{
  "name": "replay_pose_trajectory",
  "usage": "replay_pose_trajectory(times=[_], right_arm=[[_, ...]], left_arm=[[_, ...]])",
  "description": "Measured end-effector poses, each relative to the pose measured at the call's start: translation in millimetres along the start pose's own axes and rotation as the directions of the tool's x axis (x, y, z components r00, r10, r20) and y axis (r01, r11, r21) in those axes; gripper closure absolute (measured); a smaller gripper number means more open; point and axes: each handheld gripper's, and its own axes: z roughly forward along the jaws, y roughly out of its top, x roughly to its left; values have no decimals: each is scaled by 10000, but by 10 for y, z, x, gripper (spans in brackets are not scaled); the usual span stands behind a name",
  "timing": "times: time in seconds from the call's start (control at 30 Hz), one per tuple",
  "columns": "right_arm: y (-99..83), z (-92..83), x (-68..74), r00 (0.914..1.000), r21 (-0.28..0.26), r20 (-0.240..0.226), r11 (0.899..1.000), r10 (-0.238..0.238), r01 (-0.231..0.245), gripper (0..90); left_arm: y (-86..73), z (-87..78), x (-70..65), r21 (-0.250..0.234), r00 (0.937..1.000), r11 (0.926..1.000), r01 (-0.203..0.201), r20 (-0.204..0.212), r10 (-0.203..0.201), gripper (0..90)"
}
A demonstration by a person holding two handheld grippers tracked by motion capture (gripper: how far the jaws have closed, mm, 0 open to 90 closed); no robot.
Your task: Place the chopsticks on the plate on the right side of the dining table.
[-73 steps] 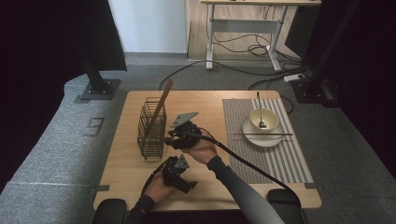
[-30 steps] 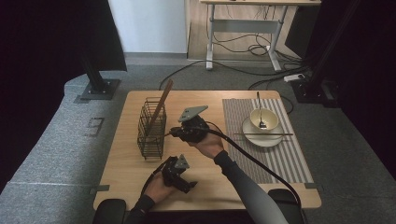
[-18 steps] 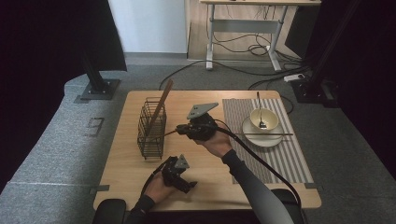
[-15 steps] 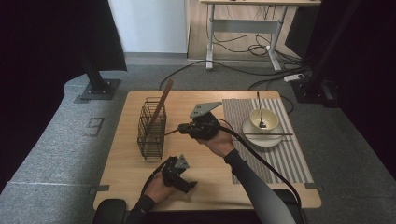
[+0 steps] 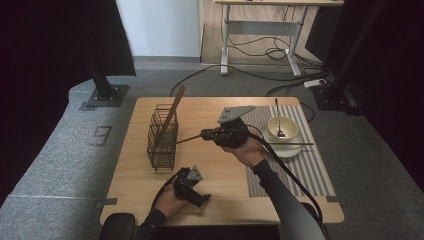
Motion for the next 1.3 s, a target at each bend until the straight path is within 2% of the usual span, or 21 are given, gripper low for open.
replay_pose_trajectory(times=[0.5, 0.8, 1.1, 1.3], right_arm=[[-42, -352, -45, 9991, -127, 427, 9999, 86, -81, 830], [-145, -447, -62, 9981, -36, 596, 9999, 167, -165, 830], [-315, -493, -77, 9970, 62, 688, 9993, 368, -373, 830], [-393, -534, -72, 9963, 95, 758, 9991, 406, -414, 830]], left_arm=[[-4, -8, 12, -20, 10000, 10000, -29, 37, 29, 3], [-9, -25, 26, -34, 10000, 10000, 8, 43, -7, 25], [7, -99, 52, -153, 9995, 9998, 129, -290, -134, 52], [21, -185, 91, -388, 9993, 9986, 352, -108, -357, 59]])
